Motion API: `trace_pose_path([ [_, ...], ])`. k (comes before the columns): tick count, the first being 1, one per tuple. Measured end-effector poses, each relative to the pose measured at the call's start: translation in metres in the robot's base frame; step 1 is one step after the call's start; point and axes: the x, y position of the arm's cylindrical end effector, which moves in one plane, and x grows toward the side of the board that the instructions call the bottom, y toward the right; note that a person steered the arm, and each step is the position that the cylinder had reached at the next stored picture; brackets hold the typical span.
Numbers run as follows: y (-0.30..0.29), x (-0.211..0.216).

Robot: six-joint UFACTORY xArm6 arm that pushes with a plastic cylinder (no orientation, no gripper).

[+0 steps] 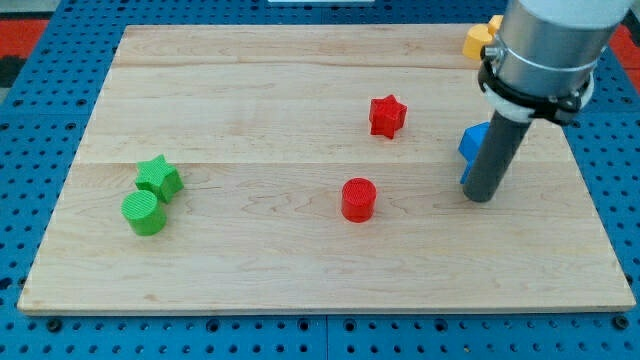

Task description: Place the red blocks at bottom side of the board

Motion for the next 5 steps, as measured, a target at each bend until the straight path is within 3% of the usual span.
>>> trace_pose_path([
  [2,0.0,-0.061],
  [4,-0.078,0.002],
  [5,-0.143,-0.008],
])
